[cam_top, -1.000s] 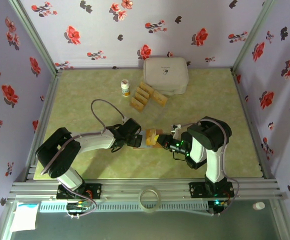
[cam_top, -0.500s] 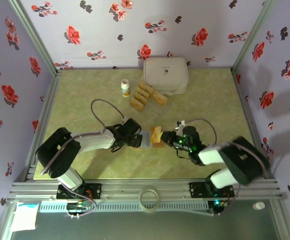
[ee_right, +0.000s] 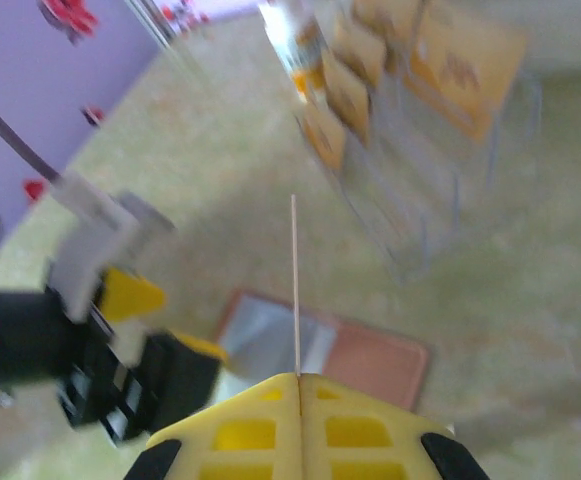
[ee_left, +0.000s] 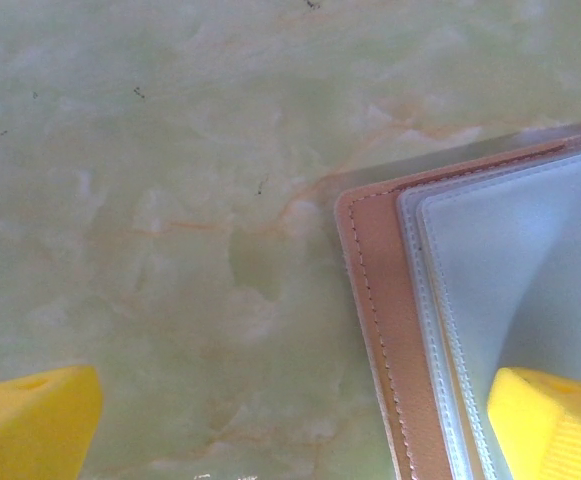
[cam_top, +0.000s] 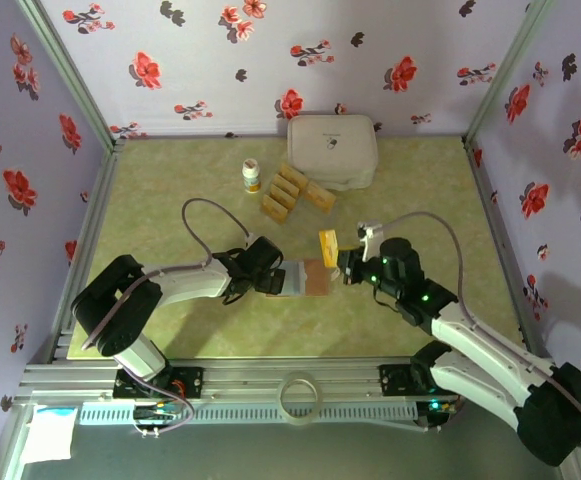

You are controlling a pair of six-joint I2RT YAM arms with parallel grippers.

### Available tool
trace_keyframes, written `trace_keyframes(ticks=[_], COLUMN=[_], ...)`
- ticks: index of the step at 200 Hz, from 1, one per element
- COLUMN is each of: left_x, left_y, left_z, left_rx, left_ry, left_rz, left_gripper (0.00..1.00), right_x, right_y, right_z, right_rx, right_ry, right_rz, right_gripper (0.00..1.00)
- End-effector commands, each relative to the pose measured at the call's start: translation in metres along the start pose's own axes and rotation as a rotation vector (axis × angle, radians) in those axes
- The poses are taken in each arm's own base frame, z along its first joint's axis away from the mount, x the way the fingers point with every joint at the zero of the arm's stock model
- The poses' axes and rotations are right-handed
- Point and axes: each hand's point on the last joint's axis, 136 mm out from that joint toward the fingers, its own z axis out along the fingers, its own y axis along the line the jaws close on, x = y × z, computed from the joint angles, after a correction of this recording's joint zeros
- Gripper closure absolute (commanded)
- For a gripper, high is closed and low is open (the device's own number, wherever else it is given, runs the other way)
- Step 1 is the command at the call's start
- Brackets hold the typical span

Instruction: Put the credit cards into the card holder

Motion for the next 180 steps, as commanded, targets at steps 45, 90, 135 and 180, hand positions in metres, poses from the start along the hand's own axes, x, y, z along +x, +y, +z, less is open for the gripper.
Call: trace_keyframes(ticks=[45, 90, 135, 180], left_x=[0.024, 0.016, 0.016, 0.017], left_y=[0.025, 0.026, 0.031, 0.034], left_z=[0.003, -0.003, -0.007, -0.006], left_rx=[-0.122, -0.136, -0.147, -0.153], left_ry=[0.079, 0.067, 0.066, 0.068], left_rz=[0.058, 0.069, 0.071, 0.066], left_gripper=[0.0, 0.0, 0.0, 0.0], right_x=[0.031, 0.035, 0.04, 0.048], right_y=[-0.002, 0.0, 0.012, 0.02], right_z=[0.012, 0.025, 0.041, 0.056], right_rx=[-0.111, -0.164, -0.215, -0.259], right_ry=[-0.059, -0.076, -0.052, -0.019], right_rz=[0.29, 0.443, 0.481, 0.481], right_gripper=[1.0, 1.0, 1.0, 1.0])
